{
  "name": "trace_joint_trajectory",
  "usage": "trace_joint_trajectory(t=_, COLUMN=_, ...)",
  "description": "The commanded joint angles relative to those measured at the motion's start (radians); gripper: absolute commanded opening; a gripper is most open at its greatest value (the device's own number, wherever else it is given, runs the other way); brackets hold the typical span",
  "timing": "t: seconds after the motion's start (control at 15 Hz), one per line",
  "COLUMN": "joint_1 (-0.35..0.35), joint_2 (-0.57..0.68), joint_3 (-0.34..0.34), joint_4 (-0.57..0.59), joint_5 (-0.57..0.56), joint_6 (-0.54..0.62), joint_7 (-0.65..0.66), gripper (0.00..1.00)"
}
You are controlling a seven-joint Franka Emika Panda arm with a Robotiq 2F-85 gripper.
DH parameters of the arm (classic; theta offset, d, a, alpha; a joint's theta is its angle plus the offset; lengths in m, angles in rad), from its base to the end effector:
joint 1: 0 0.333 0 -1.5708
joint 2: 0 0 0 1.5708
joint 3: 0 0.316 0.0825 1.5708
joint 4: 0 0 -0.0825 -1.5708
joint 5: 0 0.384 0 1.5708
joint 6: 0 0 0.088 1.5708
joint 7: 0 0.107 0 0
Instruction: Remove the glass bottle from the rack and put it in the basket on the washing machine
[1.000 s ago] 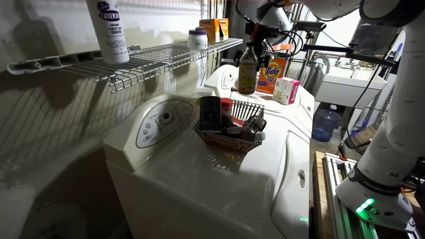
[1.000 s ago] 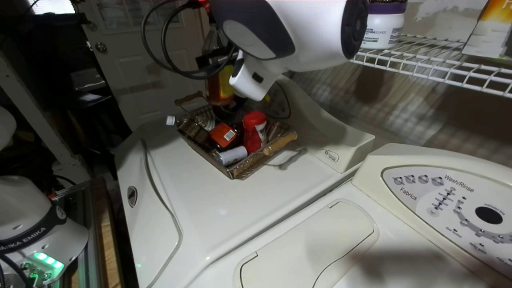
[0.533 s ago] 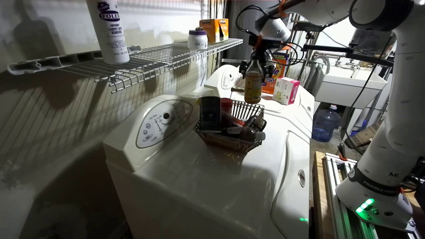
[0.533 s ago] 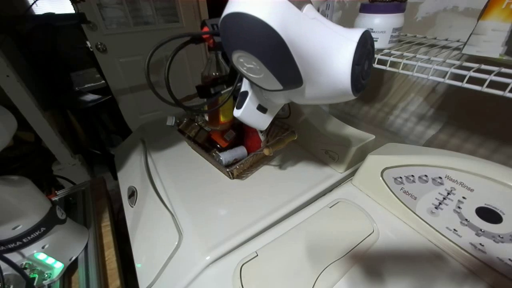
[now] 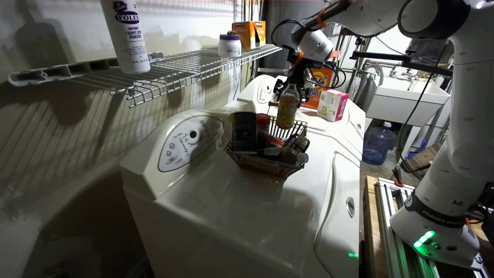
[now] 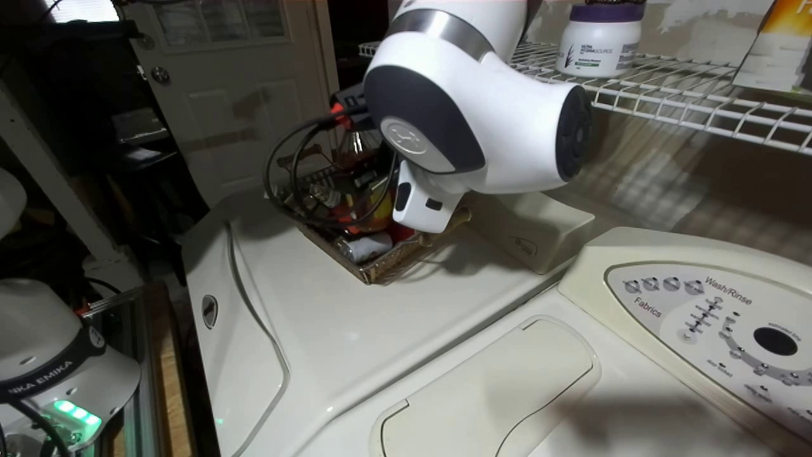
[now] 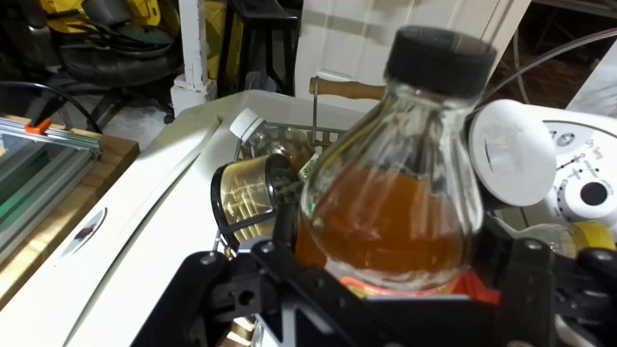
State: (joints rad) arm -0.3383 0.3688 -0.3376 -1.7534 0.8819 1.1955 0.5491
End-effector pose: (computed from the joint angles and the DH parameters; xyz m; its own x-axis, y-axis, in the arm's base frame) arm 0.5037 -0.2516 0.3715 0.1786 -0.3889 -0.9038 -0.9808 -0.1431 -0.1322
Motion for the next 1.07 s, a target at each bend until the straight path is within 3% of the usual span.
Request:
trace_joint_trajectory(t=0.0, joint_1=-0.004, joint_2=0.010, joint_3=0.001, joint_4=-0.008, joint_5=0.022, joint_6=0.045, joint_7=-0.058, gripper=0.58)
trace_joint_trajectory(t=0.47, joint_1=0.000, joint_2=0.039, joint_3=0.008, joint_4=-0.040, joint_5=0.007, joint_6=0.138, joint_7=-0.119, gripper=0.58)
trace_joint_trajectory(t=0.73, joint_1=0.001, joint_2=0.040, joint_3=0.008, joint_4=-0.040, joint_5=0.002, joint_6=0.128, joint_7=-0.108, gripper=0.58)
trace_joint_trajectory(t=1.0, joint_1=-0.013, joint_2=0.041, joint_3=0.016, joint_4=-0.056, joint_5=0.082, joint_6=0.115, joint_7=-0.100, gripper=0.58)
